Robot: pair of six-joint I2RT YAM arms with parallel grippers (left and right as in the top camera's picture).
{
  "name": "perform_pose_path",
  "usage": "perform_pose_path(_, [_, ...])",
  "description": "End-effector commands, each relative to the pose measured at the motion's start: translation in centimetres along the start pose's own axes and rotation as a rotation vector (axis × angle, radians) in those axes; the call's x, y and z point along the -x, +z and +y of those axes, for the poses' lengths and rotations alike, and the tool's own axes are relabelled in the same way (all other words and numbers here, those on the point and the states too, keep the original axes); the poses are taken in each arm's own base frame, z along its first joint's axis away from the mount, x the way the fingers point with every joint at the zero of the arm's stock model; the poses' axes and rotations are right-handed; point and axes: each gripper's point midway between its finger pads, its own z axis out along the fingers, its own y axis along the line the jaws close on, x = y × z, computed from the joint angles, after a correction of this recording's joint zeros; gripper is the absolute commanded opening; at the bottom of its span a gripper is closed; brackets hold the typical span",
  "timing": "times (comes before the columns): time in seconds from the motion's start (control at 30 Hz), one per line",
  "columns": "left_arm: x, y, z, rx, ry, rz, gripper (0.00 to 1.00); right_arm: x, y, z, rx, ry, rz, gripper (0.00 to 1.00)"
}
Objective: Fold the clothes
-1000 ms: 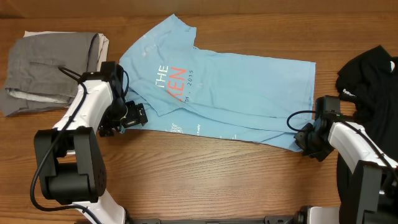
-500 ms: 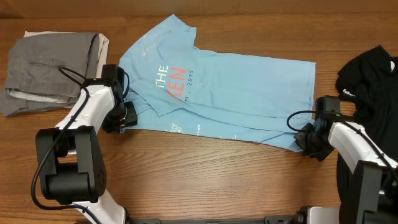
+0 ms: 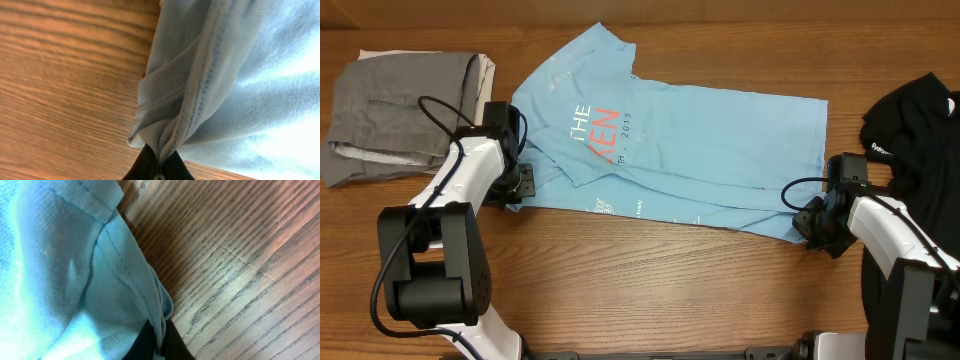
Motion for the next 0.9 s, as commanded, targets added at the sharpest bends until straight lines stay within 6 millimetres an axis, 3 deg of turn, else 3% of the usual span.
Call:
perform_pose_path(0.0, [2.2,-1.4,1.1,0.081,0.121,-0.068,0.06,0.5,0.3,-0.8,-0.034,0.004,-0.035,0.04])
perform_pose_path(0.1, [4.6,-3.3,1.8,0.135,0.184,-0.135,0.09,1.2,0.2,-1.5,-0.078,0.005,-0.075,0.04])
perform_pose_path(0.27, [6.2,-5.0,0.7,0.137,0.282,-0.189,0.13,1.7,0.2,-1.7,-0.091,0.003,-0.103,0.04])
perform_pose_path(0.43, [5.8,-5.4,-1.2,0.136,0.374,-0.187,0.17,2.5,0.0,-2.2,-0.127,0.005,-0.146,0.04])
perform_pose_path(0.63, [6.3,-5.3,-1.5,0.139,0.372,-0.209,0.22,2.6,0.0,-2.2,-0.125,0.006,-0.149,0.04])
perform_pose_path(0.73, [6.6,-5.3,-0.3,0.208,0.312,-0.212,0.29,2.5,0.0,-2.2,-0.123,0.006,-0.146,0.04])
perform_pose_path(0.87, [4.6,-6.0,0.2,0.189,0.155,-0.155,0.44,2.5,0.0,-2.2,-0.124,0.005,-0.143,0.04])
